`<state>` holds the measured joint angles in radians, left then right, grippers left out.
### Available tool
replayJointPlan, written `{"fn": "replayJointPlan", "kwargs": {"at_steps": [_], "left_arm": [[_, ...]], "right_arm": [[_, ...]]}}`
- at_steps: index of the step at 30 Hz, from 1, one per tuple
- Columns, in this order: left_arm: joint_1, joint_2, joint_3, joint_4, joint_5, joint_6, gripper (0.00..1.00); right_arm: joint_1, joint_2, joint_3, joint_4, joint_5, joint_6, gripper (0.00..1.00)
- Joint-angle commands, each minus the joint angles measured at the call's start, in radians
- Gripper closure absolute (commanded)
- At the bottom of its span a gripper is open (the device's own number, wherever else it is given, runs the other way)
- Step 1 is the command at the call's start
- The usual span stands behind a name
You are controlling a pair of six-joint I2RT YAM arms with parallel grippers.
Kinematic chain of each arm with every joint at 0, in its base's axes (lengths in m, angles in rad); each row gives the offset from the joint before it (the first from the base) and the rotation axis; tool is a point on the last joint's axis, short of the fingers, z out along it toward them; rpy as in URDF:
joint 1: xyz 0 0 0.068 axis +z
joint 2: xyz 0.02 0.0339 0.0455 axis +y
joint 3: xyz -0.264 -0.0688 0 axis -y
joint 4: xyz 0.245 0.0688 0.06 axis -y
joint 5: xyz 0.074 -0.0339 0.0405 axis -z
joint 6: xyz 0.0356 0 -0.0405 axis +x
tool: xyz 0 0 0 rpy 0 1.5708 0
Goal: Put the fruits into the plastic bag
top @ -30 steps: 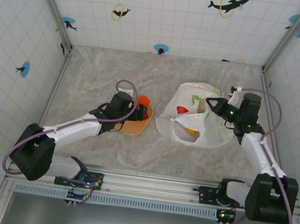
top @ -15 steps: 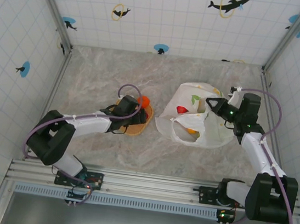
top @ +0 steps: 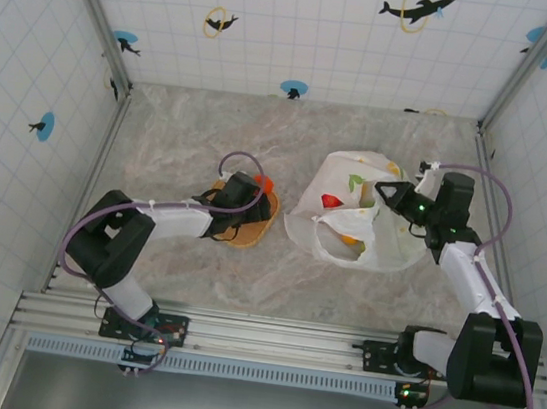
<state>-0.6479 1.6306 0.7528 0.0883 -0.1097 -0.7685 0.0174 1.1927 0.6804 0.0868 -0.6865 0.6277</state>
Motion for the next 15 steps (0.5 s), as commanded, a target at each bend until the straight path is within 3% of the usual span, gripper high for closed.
{"fn": "replayJointPlan", "kwargs": {"at_steps": [1, 15], "left_arm": [[-0.002, 0.016, 0.031, 0.000, -0.071, 0.003, 0.08], [-0.001, -0.075, -0.026, -0.043, -0.136, 0.024, 0.18]], "right_arm": [[-0.008, 0.005, -0.024, 0.025, -0.014, -0.013, 1.00], [-0.014, 0.010, -0.032, 0.031, -0.013, -0.014, 1.00]]}}
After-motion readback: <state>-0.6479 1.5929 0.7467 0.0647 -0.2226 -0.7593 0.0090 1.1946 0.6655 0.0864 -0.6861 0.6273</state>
